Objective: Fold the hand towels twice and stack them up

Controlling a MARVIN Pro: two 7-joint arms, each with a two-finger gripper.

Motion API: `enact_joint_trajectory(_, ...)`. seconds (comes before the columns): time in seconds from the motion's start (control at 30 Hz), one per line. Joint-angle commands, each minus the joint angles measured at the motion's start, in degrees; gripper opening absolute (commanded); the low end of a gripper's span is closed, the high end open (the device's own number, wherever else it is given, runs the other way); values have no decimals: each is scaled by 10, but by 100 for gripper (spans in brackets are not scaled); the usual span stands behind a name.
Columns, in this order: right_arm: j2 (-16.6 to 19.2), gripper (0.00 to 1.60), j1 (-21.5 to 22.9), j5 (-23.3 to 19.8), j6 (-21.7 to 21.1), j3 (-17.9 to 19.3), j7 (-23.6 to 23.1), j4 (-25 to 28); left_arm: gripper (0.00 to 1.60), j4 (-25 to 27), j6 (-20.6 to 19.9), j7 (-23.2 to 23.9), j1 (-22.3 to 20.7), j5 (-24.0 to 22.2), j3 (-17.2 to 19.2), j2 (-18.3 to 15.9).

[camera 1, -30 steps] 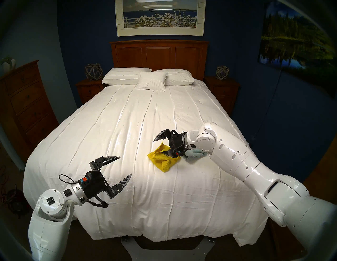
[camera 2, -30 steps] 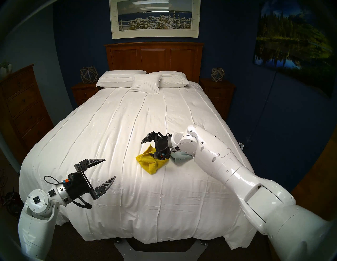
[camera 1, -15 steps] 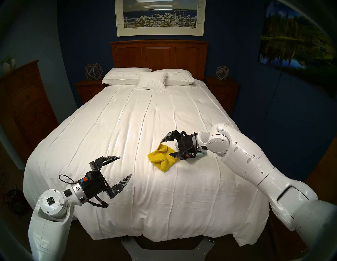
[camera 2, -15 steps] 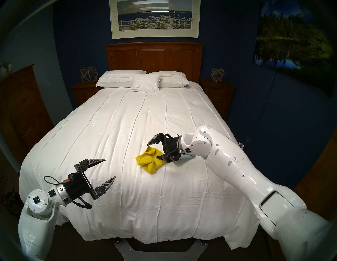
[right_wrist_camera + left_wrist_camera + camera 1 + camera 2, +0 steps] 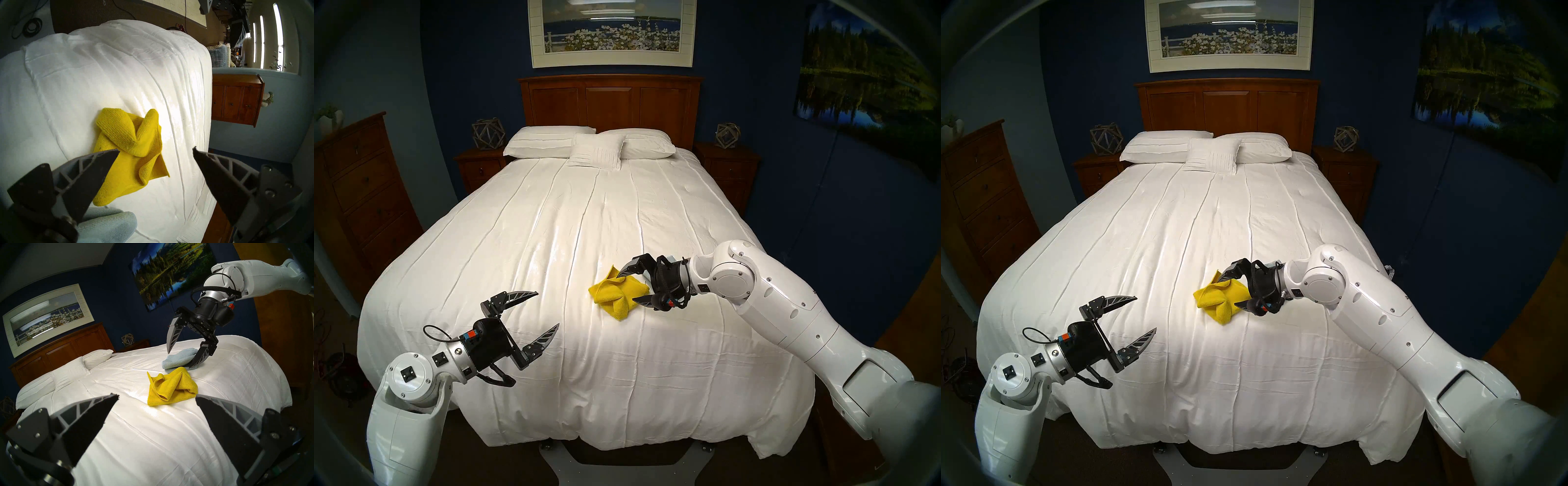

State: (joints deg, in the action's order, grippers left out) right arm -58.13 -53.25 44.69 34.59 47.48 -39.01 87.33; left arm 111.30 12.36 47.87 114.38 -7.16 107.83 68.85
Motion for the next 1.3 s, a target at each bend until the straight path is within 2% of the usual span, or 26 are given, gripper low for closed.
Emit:
enact_joint_trajectory(0.0, -28, 160, 11, 15, -6, 0, 21, -12, 160, 10, 0, 1, 1, -1, 2, -1)
enact_joint_trajectory(0.3, -54, 160, 16, 31, -6, -9, 25, -35, 160, 10, 0, 1, 0, -1, 3, 0)
enact_joint_trajectory(0.77, -46, 160, -6, 20, -8, -21, 10, 3, 160, 10, 0, 2, 0, 0, 3, 1)
enact_joint_trajectory(1.27, -69, 160, -12, 31, -22, -38, 29, -16, 160, 10, 0, 3, 0, 0, 4, 2)
